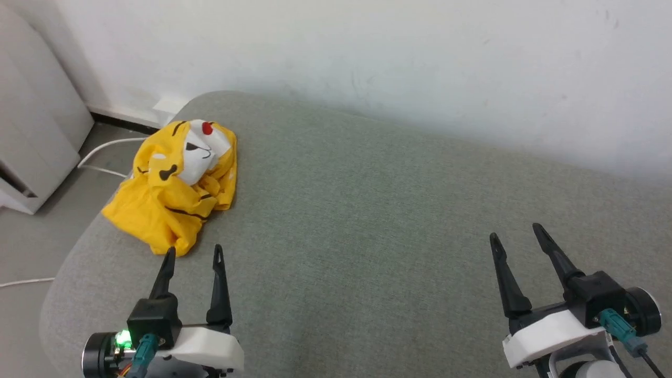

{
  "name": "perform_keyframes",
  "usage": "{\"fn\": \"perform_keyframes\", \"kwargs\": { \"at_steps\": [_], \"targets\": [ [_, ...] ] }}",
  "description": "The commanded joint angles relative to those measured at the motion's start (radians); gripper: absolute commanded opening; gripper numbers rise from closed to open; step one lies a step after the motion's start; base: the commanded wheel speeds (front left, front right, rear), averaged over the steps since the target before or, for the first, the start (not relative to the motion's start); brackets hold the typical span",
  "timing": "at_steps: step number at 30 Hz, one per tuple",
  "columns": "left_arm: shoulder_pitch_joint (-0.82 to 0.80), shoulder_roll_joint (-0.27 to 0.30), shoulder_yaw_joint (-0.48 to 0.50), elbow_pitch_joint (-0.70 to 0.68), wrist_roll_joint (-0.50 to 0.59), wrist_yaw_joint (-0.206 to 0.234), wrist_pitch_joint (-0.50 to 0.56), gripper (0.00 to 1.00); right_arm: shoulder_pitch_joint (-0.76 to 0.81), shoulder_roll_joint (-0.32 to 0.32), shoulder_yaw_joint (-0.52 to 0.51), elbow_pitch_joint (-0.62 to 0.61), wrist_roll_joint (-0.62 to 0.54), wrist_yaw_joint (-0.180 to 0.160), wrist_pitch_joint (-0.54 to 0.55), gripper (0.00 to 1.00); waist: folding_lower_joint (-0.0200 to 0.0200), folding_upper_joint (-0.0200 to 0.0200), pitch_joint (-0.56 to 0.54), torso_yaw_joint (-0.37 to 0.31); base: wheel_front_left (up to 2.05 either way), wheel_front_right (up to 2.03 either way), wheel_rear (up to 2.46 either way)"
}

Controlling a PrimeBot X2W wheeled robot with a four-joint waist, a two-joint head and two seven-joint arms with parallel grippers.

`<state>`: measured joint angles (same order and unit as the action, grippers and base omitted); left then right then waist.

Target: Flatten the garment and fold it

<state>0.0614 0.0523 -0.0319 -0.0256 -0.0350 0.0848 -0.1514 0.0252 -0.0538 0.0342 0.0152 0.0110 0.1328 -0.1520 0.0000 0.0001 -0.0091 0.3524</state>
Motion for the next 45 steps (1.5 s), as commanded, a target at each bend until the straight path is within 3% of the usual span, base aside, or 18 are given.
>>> {"fn": "perform_keyframes", "kwargs": {
  "at_steps": [1, 45],
  "targets": [
    [0.014, -0.001, -0.003, -0.007, -0.004, 0.009, -0.011, 1.0, 0.006, 0.002, 0.002, 0.004, 0.008, -0.001, -0.01, 1.0, 0.0, -0.0001, 0.0, 0.019, 0.0, 0.0, 0.0],
    [0.048, -0.002, -0.037, -0.031, -0.026, 0.067, -0.101, 1.0, 0.004, 0.003, 0.03, 0.06, 0.007, -0.002, -0.1, 1.0, 0.0, -0.0001, 0.015, 0.232, 0.0, 0.0, 0.0]
  ]
}}
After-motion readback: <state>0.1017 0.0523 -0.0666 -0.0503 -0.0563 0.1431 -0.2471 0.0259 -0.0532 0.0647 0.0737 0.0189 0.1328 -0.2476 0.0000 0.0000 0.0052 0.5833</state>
